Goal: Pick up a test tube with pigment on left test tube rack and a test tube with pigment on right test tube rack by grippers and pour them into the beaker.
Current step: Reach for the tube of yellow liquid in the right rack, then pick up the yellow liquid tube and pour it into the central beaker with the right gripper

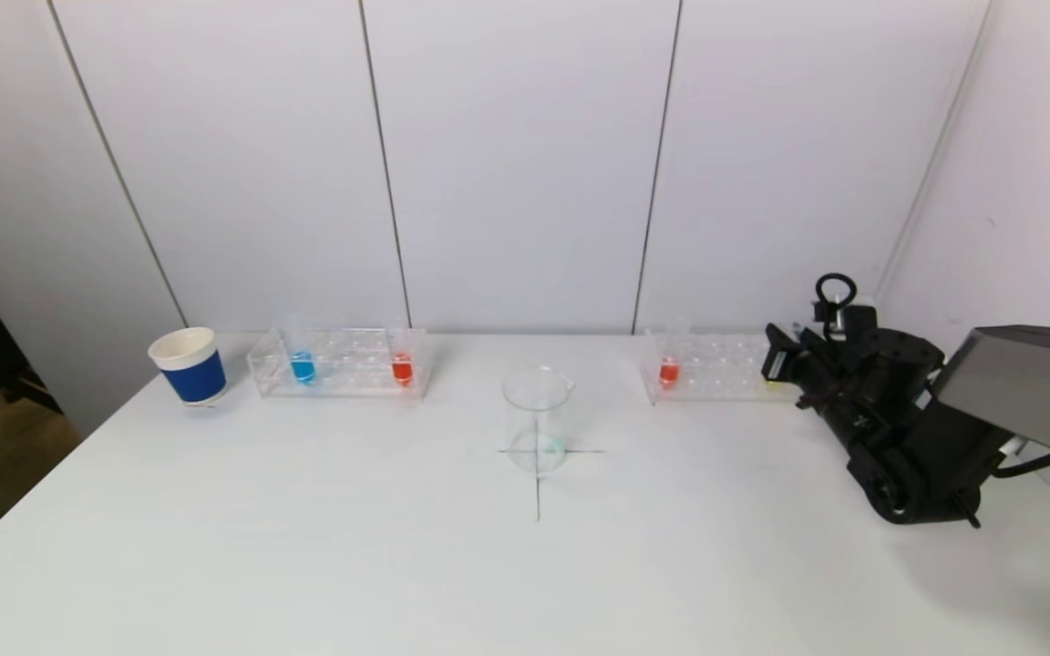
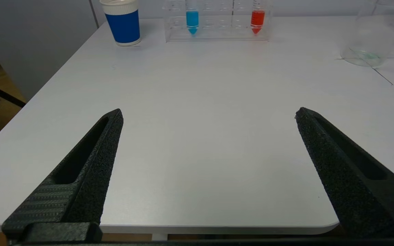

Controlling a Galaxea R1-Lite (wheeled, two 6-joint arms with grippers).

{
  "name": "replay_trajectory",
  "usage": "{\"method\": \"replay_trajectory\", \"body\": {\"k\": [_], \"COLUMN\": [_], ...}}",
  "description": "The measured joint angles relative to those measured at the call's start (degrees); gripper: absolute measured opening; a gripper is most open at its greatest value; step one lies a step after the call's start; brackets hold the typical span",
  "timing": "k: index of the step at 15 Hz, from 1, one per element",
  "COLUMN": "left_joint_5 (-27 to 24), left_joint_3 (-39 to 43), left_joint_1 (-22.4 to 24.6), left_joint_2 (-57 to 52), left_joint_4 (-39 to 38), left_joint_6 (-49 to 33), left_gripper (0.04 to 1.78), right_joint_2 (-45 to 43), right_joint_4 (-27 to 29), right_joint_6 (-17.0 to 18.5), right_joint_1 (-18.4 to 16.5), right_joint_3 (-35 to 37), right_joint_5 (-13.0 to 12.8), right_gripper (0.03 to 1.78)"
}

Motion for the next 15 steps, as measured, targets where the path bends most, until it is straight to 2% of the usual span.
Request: {"method": "replay_trajectory", "body": {"k": [2, 15], "left_joint_5": [0.0, 0.0], "left_joint_3": [0.0, 0.0], "left_joint_1": [0.0, 0.0], "left_joint_2": [0.0, 0.0], "left_joint_4": [0.0, 0.0], "left_joint_6": [0.0, 0.0], "left_gripper": [1.76, 1.76], "right_joint_2": [0.0, -0.4], "right_joint_4": [0.0, -0.3], "right_joint_6": [0.0, 0.0], "right_joint_1": [0.0, 0.0], "right_joint_3": [0.0, 0.1], "right_joint_5": [0.0, -0.1], "right_gripper": [0.47, 0.47]}}
